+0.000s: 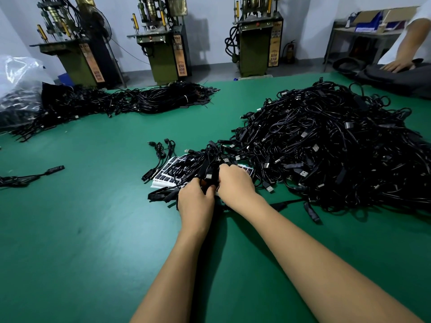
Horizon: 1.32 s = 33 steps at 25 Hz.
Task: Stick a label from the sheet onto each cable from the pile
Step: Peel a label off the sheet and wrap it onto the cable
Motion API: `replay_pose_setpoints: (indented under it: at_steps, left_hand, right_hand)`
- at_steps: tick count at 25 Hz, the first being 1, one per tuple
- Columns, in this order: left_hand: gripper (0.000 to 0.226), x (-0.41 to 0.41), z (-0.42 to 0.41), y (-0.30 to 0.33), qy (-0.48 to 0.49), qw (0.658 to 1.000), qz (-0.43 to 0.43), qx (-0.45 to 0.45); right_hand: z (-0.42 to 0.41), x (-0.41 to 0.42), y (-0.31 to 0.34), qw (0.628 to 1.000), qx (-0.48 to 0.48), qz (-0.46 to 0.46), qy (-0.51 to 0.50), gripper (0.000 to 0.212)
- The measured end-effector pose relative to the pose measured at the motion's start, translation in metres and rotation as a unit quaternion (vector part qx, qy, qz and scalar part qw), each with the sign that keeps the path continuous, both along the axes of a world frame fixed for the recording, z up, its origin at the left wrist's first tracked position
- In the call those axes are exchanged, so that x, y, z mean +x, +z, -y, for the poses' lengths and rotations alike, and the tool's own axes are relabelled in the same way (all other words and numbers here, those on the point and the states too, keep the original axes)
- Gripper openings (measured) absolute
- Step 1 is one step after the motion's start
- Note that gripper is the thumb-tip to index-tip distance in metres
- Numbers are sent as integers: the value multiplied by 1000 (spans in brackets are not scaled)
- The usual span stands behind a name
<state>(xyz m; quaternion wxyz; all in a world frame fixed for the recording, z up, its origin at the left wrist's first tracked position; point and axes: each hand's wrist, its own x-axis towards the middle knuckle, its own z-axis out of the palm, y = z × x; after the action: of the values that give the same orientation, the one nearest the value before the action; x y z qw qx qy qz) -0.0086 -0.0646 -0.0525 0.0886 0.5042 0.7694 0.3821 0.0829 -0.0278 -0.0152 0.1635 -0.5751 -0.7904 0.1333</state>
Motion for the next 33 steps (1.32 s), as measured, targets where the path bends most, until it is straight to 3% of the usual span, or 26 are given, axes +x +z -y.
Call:
replay_pose_setpoints:
  at_steps: [2, 4, 7, 9, 11, 15, 16, 18, 20, 22, 25, 30, 33]
  left_hand:
    - [14, 0, 0, 0, 3, 1000, -4, 1]
    - [17, 0, 0, -1, 2, 1000, -4, 3]
    - [35, 2, 1, 0, 1, 1000, 3, 25]
    - [42, 4, 5, 3, 12, 998, 27, 51]
    - [40, 7, 9, 6, 31, 995, 50, 80]
    - [20, 26, 23, 16, -34, 976, 109, 185]
    - [17, 33, 25, 20, -75, 965, 161, 195]
    - [19, 46, 28, 24, -160, 923, 312, 158]
    - [24, 59, 28, 25, -208, 860, 461, 73]
    - [24, 67, 29, 23, -230, 819, 525, -1]
    - [20, 71, 29, 19, -252, 843, 474, -45]
    - [17, 72, 28, 18, -256, 878, 399, -71]
    - [18, 72, 29, 17, -260, 880, 390, -73]
  right_hand:
    - [5, 1, -5, 996, 74, 40, 27, 23]
    - [11, 3, -9, 991, 121, 13, 51, 24]
    - [18, 10, -5, 978, 119, -166, 46, 13]
    - [22, 24, 1, 950, 68, -306, -4, 9]
    - [25, 46, 8, 884, -35, -463, -57, 13]
    - [33, 97, 11, 633, -249, -725, -108, 14]
    - [36, 108, 9, 580, -277, -758, -111, 13]
    - [41, 124, 3, 532, -295, -786, -108, 11]
    - [44, 132, -1, 537, -282, -790, -93, 9]
    - [45, 136, -4, 561, -258, -783, -78, 10]
    - [43, 136, -10, 615, -218, -754, -77, 12]
    - [41, 129, -20, 663, -174, -723, -87, 15]
    - [41, 128, -23, 678, -162, -711, -92, 17]
